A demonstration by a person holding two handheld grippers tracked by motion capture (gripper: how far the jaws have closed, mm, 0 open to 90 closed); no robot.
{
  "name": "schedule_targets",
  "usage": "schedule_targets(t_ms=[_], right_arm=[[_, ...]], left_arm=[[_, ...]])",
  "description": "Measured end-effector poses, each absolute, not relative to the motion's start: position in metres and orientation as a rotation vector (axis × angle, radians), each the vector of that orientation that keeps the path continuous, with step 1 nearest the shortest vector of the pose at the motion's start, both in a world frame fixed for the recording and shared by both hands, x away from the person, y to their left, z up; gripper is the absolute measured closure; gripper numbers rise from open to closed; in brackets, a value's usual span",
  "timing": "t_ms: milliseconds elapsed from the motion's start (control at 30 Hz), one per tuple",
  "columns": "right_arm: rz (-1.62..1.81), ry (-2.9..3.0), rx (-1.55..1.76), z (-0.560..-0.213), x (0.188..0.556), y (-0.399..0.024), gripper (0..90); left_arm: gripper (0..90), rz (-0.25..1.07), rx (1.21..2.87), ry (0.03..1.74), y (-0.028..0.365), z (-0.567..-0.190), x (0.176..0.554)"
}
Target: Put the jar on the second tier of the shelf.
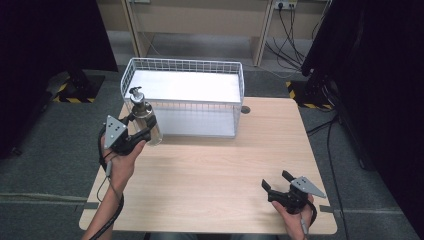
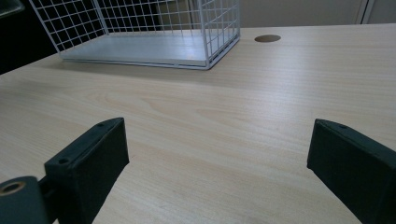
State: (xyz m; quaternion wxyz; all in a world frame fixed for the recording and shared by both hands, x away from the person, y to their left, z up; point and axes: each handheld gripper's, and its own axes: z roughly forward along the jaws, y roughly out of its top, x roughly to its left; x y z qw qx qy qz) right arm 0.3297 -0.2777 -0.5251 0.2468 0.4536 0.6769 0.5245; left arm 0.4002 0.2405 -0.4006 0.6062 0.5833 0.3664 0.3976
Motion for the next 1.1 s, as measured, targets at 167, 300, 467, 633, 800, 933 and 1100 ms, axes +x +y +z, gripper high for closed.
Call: schedule_targets(t_ms=[167,300,467,633,800,933,1100], right_arm=[[1.431,1.846,1.239,-0.525,0.330,-0.278,5.6],[1.431,1.846,1.240,-0.525,0.330,-0.278,5.6],[1.431,1.844,1.237,-0.525,0.330,-0.278,5.6],[1.432,1.845,1.238,-0.525,0.330,-0.278,5.6],[1.432,1.845,1.239,-0.525,0.330,-0.278,5.6],[1.434,1.844,1.241,-0.525,0.330,-0.278,5.6],[1.433,1.845,1.241,-0.525,0.330,-0.278,5.6]], left_arm=[[35.5,0.936,1.339,0.845,0.243,-0.391,0.402],[35.5,0.947,1.335,0.843,0.246,-0.383,0.404],[35.5,0.954,1.326,0.842,0.248,-0.376,0.406],[35.5,0.966,1.315,0.841,0.249,-0.367,0.408],[35.5,0.979,1.310,0.836,0.249,-0.357,0.411],[35.5,0.989,1.305,0.836,0.250,-0.350,0.414],[35.5,0.994,1.298,0.836,0.249,-0.344,0.417]])
